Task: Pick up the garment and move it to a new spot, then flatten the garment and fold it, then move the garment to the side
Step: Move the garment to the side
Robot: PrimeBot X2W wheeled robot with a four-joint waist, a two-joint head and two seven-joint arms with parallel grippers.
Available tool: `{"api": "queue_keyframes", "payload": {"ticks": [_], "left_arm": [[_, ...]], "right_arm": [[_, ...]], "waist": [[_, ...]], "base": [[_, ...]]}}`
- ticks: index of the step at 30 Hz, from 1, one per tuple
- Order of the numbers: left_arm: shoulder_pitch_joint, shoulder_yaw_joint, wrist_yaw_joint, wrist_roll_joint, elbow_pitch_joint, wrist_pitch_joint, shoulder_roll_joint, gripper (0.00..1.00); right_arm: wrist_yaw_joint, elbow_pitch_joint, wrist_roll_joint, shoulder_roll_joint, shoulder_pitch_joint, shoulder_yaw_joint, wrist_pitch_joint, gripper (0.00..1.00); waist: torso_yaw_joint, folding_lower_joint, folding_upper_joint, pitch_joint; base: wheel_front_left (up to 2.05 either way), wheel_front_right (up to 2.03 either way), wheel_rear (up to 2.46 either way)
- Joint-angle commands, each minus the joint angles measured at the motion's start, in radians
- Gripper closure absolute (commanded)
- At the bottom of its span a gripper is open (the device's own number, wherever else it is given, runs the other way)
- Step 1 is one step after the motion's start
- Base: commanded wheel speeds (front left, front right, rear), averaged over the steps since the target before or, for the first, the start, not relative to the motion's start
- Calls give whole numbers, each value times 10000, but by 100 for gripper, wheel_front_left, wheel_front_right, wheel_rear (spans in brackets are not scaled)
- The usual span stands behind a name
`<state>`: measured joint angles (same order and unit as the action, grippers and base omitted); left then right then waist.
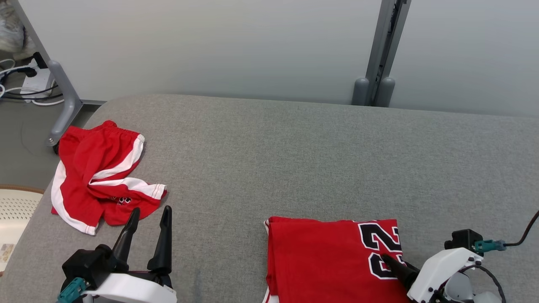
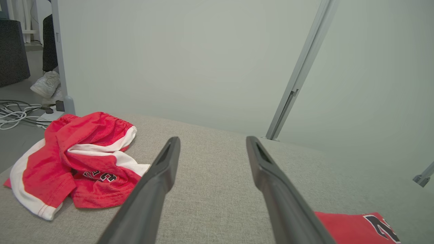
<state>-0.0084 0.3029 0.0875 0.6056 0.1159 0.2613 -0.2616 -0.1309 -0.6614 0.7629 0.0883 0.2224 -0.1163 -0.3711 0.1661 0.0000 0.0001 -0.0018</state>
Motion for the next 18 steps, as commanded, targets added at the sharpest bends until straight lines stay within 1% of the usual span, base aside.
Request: {"api": "queue_keyframes", "payload": {"ticks": [1,2,3,4,5,10,18], "left_arm": [[-152,-6,-45,-41,28,6,-20,0],[-153,-1,-37,-40,30,6,-24,0],[-149,-2,-30,-36,33,7,-30,0],[-144,1,-30,-31,36,7,-37,0],[-143,3,-26,-27,36,8,-40,0],[-158,-8,27,-36,1,12,-44,0],[-198,-133,46,-168,-189,33,130,0]], "right_arm": [[2,-179,239,-91,-60,-182,-211,0],[2,-184,340,-84,-63,-257,-261,0],[2,-166,413,-38,-51,-335,-260,31],[2,-124,499,-2,-30,-400,-203,77],[2,-39,569,38,1,-500,-151,100],[1,386,656,426,348,-850,566,100],[1,659,605,1127,1265,-1437,1721,100]], "waist": [[51,0,-1,16],[71,0,-1,17],[87,0,-1,18],[98,0,-1,15],[105,0,-1,18],[71,0,-1,23],[-326,0,-1,156]], "base": [[0,0,0],[0,0,0],[0,0,0],[0,0,0],[0,0,0],[0,0,0],[0,0,0]]}}
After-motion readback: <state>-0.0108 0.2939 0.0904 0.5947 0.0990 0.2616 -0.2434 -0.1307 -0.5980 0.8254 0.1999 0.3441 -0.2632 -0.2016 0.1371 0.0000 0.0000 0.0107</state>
